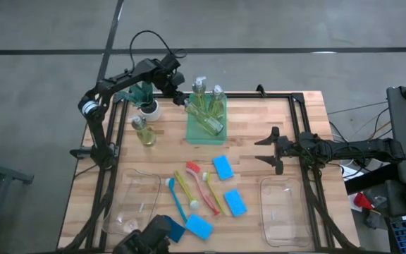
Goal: Pick & Place Kitchen Sink Supplies
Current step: Put the right dishwashing liquid into the green bin
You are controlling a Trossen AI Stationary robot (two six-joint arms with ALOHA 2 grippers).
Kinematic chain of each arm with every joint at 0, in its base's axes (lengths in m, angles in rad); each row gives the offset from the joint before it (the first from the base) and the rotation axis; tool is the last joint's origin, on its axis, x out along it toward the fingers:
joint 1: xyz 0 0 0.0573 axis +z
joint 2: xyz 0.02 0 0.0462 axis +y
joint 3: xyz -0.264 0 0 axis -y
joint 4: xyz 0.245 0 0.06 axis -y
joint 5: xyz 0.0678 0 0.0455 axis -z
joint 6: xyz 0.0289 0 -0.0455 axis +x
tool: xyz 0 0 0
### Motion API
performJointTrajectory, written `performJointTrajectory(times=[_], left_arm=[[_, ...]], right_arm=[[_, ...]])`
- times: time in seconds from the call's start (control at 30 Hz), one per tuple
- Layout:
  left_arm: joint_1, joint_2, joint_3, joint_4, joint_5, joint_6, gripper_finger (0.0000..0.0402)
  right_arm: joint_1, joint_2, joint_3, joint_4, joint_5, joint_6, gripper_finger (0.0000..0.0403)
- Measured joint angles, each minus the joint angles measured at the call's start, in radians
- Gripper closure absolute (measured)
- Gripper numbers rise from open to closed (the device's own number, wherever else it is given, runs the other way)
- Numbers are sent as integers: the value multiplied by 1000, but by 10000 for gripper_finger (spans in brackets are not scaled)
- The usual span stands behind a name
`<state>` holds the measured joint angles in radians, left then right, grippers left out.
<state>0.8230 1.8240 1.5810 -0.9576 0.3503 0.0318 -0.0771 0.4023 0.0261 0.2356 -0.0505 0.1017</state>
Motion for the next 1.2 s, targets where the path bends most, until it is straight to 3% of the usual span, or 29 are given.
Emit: performJointTrajectory(times=[0.6, 1.2], left_arm=[[0, 0, -31, 7, -4, -1, 386], [-7, -32, -27, 18, -16, 46, 401]], right_arm=[[0, 0, 0, 0, 0, 1, 142], [0, 1, 0, 0, 0, 2, 119]])
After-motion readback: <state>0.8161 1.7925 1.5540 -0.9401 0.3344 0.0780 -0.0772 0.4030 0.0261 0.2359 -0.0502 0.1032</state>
